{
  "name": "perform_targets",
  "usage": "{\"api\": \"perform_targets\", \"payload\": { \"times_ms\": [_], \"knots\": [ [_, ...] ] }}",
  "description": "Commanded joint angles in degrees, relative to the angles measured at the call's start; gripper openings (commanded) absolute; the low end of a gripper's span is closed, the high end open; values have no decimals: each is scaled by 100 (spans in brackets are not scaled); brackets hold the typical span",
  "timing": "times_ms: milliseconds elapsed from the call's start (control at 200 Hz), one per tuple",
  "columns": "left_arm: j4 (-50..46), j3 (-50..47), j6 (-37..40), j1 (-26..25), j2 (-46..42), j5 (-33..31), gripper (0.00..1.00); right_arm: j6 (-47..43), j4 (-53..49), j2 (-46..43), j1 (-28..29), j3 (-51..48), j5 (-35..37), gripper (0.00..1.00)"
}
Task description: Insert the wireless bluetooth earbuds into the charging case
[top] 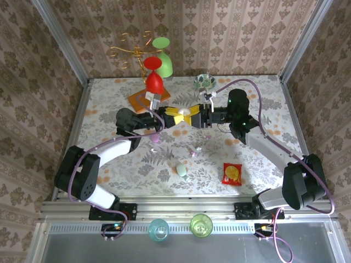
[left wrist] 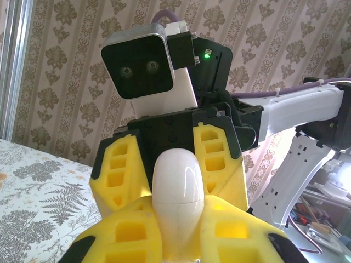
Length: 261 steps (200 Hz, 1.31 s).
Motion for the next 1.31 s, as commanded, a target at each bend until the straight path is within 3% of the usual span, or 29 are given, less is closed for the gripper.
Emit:
{"api": "perform_targets", "payload": {
  "times_ms": [0,250,665,950,1300],
  "knots": [
    [217,-48,183,-48,-225,277,0,42,-58,-35,-35,-19,123,44],
    [228,-117,236,27,-233,147,0,62,104,-430,-141,-207,205,55],
    [222,-103,106,128,-229,2,0,-10,108,-537,-187,-288,301,57],
    [221,8,79,76,-156,74,0,143,324,-329,-74,-134,149,48],
    [222,92,48,5,-83,120,0,125,342,-299,-50,-111,145,22]
  ]
}}
